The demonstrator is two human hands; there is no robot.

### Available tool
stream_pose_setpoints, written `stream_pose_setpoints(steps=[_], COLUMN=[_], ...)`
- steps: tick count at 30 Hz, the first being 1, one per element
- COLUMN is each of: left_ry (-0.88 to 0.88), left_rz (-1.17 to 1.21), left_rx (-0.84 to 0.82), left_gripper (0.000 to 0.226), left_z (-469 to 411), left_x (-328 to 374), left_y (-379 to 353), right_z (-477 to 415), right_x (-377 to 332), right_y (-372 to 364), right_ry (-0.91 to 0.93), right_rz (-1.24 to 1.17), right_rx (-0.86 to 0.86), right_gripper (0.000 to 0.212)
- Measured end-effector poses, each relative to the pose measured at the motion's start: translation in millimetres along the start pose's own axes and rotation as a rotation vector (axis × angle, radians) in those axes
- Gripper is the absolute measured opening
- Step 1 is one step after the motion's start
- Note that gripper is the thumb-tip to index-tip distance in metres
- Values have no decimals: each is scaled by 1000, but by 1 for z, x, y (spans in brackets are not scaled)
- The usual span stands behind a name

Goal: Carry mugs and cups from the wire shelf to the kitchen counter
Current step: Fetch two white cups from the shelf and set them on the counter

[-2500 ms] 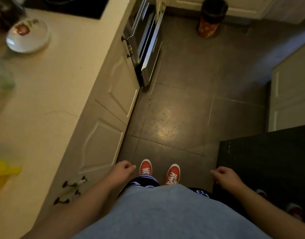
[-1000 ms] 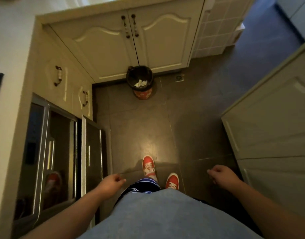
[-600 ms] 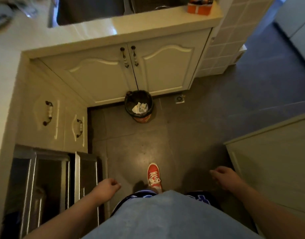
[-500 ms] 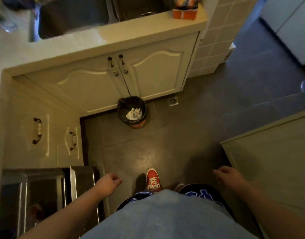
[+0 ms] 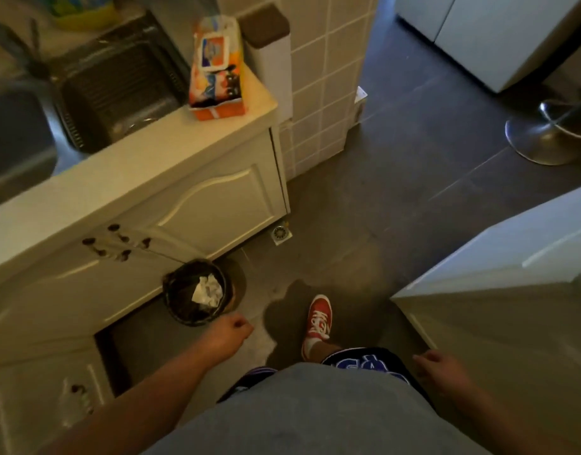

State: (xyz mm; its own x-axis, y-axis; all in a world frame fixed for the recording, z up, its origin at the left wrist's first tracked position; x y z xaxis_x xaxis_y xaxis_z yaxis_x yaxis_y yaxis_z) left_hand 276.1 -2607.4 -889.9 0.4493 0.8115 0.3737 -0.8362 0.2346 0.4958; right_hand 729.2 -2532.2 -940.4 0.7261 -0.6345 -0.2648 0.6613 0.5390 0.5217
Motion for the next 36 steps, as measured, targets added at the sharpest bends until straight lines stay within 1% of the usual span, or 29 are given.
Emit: stream_pose_setpoints(steps=[2, 5, 8, 11, 14, 17, 19, 22, 24, 28, 32, 36], left_ry=[7, 34, 81, 106, 114, 81, 4, -118, -214, -349, -389, -379], left_rz=[-12, -65, -114, -166, -178, -242, -297, -353, -419, -528, -492, -478], left_rx=[13, 47, 54, 60, 38, -7, -30, -75, -132, -237, -295, -325], left_gripper=[12, 17, 23, 21, 18, 27, 26, 22, 22, 20, 18, 11], left_z=[-17, -38, -59, -89, -127, -176, -206, -239, -261, -294, -328, -354], left_x=[20, 38, 50, 68, 101, 155, 212, 315, 385, 507, 611, 691], left_y=[14, 39, 61, 83, 99, 109, 113, 108, 97, 70, 39, 7], right_z=[-17, -41, -62, -87, -116, -143, -159, -177, -182, -185, -202, -239], right_x=[-34, -101, -177, -243, -294, -327, -336, -330, -314, -265, -224, -209], right_y=[11, 31, 52, 70, 94, 124, 149, 197, 228, 272, 300, 330], right_ry=[16, 80, 174, 208, 208, 213, 181, 71, -7, -201, -337, -404], right_rz=[-11, -14, 9, -44, -102, -117, -107, -175, -238, -384, -450, -501], right_rx=[-29, -73, -85, -86, -62, -67, -40, 67, 141, 208, 217, 184], right_gripper=[24, 24, 21, 18, 15, 13, 15, 24, 26, 26, 27, 24])
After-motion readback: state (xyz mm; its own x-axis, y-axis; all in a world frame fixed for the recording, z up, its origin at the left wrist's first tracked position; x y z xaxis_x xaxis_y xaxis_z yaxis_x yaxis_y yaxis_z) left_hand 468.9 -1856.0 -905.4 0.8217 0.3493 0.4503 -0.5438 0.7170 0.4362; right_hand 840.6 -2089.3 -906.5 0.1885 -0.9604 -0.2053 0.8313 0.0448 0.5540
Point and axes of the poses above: each hand's wrist, its own z-axis away from the middle knuckle, its own y-axis out of the back of the hand, x = y × z, the point moved 8 cm from there along -z, towards the middle knuckle, and after that the axes turned 5 degrees about x, right-handed, at the moved point
